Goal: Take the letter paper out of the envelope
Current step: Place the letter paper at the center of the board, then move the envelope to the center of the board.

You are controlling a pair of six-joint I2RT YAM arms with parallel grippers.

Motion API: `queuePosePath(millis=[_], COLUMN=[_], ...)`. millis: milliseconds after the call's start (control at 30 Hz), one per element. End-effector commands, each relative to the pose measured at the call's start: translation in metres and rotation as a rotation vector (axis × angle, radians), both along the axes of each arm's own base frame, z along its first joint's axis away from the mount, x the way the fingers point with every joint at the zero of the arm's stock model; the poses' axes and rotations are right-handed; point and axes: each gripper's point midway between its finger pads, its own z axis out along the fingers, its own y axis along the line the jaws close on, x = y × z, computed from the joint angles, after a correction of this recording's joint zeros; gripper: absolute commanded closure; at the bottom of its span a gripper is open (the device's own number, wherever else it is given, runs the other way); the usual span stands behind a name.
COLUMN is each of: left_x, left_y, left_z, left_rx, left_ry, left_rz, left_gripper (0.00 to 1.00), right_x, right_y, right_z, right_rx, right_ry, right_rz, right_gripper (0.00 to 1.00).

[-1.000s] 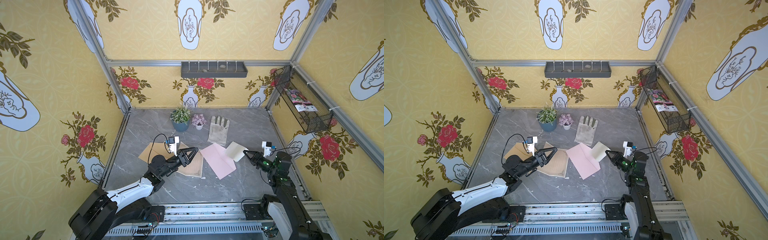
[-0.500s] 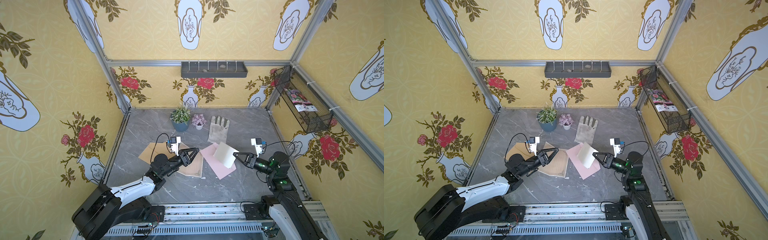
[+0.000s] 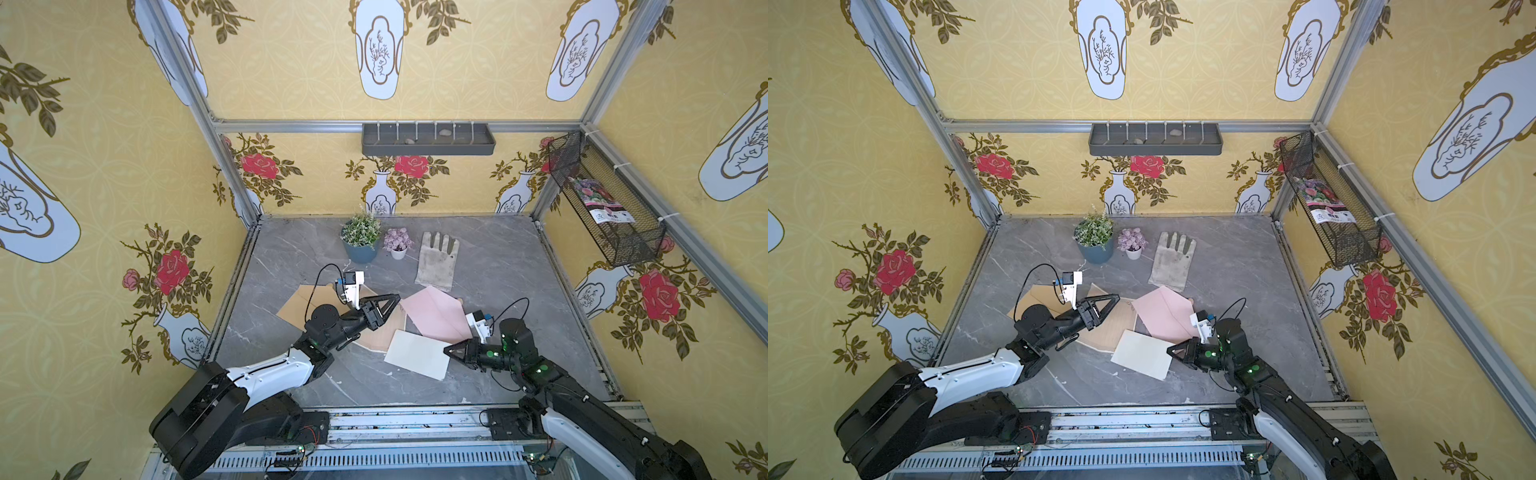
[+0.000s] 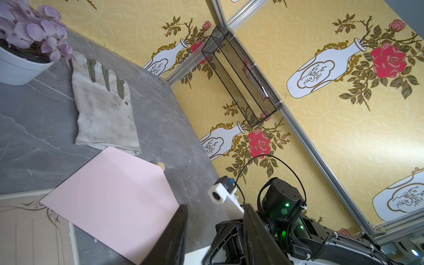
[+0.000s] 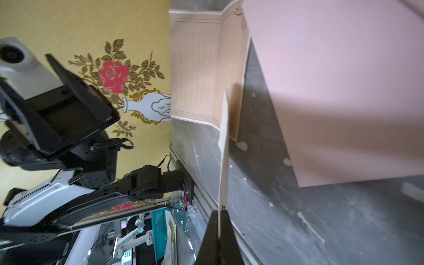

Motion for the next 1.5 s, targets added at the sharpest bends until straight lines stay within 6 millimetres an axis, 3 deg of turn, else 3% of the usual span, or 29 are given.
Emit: queuePosePath(millis=[0, 100, 200, 267, 400, 533, 600, 667, 867, 1067, 1333, 1467], left_x=[-0.001, -0.001, -0.002, -0.002, -0.003, -0.004, -0.003, -0.004, -0.007, -0.013, -0.015, -0.015], left_y=[-0.001, 0.0, 0.0, 0.001, 0.003, 0.004, 0.004, 0.004, 0.006, 0.012, 0.017, 0.02], left_z=[0.001, -0.001, -0.002, -0.003, -0.005, -0.005, -0.004, -0.003, -0.001, -0.004, 0.0, 0.0], left_rx=[0.001, 0.006, 0.009, 0.011, 0.013, 0.013, 0.013, 0.009, 0.001, 0.019, 0.031, 0.036], left_ry=[-0.011, -0.009, -0.006, -0.005, -0.002, -0.003, -0.004, -0.004, -0.006, 0.001, -0.009, -0.007], left_rz=[-0.008, -0.008, -0.008, -0.006, 0.0, 0.004, 0.008, 0.003, 0.0, 0.005, 0.023, 0.033], left_gripper=[0.58, 0.58, 0.58, 0.58, 0.58, 0.57, 0.58, 0.58, 0.58, 0.57, 0.57, 0.57], right_x=[0.01, 0.012, 0.013, 0.014, 0.027, 0.056, 0.068, 0.079, 0.113, 0.137, 0.153, 0.153], right_y=[-0.019, -0.03, -0.039, -0.036, -0.03, -0.056, -0.065, -0.066, -0.076, -0.066, -0.056, -0.047], right_z=[-0.027, -0.045, -0.059, -0.058, -0.028, 0.012, 0.02, 0.018, -0.023, -0.029, -0.057, -0.062], right_rx=[-0.166, -0.264, -0.344, -0.332, -0.303, -0.469, -0.522, -0.525, -0.443, -0.399, -0.395, -0.345], right_ry=[-0.005, 0.021, 0.059, 0.058, -0.035, -0.188, -0.23, -0.223, -0.086, -0.124, -0.092, -0.079], right_rz=[-0.083, -0.111, -0.132, -0.128, -0.134, -0.244, -0.275, -0.274, -0.291, -0.28, -0.23, -0.194], right_gripper=[1.0, 1.0, 0.66, 0.51, 0.42, 0.35, 0.3, 0.3, 0.29, 0.27, 0.27, 0.38])
